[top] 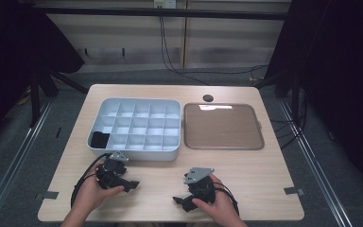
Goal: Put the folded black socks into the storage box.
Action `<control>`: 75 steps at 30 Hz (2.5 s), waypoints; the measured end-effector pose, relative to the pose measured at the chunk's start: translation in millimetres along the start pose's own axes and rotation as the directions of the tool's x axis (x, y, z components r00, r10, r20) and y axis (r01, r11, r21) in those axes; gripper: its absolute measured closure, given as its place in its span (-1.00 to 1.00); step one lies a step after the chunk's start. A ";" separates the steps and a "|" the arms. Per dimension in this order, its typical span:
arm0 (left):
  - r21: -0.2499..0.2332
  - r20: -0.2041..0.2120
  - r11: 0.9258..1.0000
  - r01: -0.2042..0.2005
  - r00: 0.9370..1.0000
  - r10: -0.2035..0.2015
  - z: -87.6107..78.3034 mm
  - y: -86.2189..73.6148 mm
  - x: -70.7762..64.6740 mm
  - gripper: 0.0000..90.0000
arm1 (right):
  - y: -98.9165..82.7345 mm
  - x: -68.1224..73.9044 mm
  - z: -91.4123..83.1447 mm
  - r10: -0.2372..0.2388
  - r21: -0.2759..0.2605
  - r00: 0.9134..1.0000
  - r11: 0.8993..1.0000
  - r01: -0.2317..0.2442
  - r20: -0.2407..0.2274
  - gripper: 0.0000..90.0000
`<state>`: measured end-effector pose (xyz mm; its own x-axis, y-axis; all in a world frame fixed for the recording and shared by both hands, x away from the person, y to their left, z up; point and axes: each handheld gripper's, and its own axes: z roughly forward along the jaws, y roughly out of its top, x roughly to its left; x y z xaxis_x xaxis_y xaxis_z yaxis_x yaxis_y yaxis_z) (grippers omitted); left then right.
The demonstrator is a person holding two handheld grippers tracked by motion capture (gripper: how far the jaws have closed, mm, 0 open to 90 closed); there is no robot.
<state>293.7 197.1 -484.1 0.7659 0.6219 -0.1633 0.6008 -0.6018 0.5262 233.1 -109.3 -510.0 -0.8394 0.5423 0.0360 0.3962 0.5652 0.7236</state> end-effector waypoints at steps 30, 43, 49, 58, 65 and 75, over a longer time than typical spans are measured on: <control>-0.083 -0.038 0.988 -0.130 0.991 0.127 3.5 -16.2 -7.6 -0.67 | 0.0 0.3 0.0 -0.008 -0.001 1.000 1.000 0.008 0.001 -0.74; -0.115 -0.046 0.980 -0.162 0.986 0.158 6.3 -22.5 -11.2 -0.76 | 0.0 0.5 -0.1 -0.008 0.000 1.000 1.000 0.008 0.000 -0.74; -0.119 -0.045 0.978 -0.174 0.984 0.170 6.9 -23.8 -10.5 -0.82 | 0.0 0.5 0.0 -0.008 0.000 1.000 1.000 0.008 0.000 -0.74; -0.149 -0.048 0.973 -0.174 0.984 0.169 9.3 -27.1 -10.6 -0.90 | 0.0 0.5 0.0 -0.009 0.000 1.000 1.000 0.009 0.000 -0.74; -0.162 -0.051 0.971 -0.173 0.985 0.167 9.8 -28.3 -10.8 -0.93 | 0.0 0.6 0.0 -0.008 0.001 1.000 1.000 0.008 -0.001 -0.74; -0.175 -0.051 0.969 -0.177 0.984 0.171 11.4 -29.3 -9.3 -1.00 | 0.0 0.6 0.0 -0.008 0.000 1.000 1.000 0.008 -0.001 -0.74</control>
<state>271.7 203.3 -507.5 0.8444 0.5350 -0.0279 0.4062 -0.6054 0.6845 232.6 -109.0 -509.9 -0.8429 0.5372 0.0312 0.3897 0.5695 0.7237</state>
